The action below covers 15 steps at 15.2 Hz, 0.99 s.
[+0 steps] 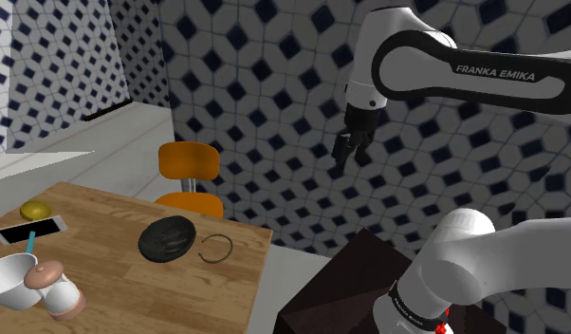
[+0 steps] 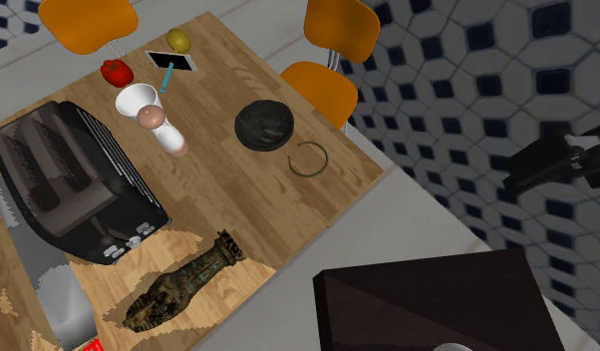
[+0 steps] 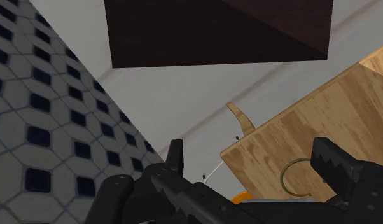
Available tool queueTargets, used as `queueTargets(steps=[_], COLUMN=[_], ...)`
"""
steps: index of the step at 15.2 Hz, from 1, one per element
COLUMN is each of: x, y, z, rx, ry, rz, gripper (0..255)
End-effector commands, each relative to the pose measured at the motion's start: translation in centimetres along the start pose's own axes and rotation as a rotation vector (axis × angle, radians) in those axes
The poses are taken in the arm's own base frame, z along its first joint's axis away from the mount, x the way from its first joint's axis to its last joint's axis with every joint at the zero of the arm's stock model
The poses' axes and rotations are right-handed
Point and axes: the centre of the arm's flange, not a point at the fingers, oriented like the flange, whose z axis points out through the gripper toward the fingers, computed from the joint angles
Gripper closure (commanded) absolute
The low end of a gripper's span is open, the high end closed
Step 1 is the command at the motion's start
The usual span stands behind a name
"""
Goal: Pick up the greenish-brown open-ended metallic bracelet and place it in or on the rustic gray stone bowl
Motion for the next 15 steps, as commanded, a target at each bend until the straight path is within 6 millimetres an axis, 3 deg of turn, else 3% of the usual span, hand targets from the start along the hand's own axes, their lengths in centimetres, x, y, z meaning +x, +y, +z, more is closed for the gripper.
queueTargets(steps=[1, 15], x=[0.0, 9.4], y=[0.0, -7.1], z=[0.0, 13.8], rx=[0.000, 0.023], ry=[0.000, 0.022], rz=[0.000, 0.065], gripper=[0, 0])
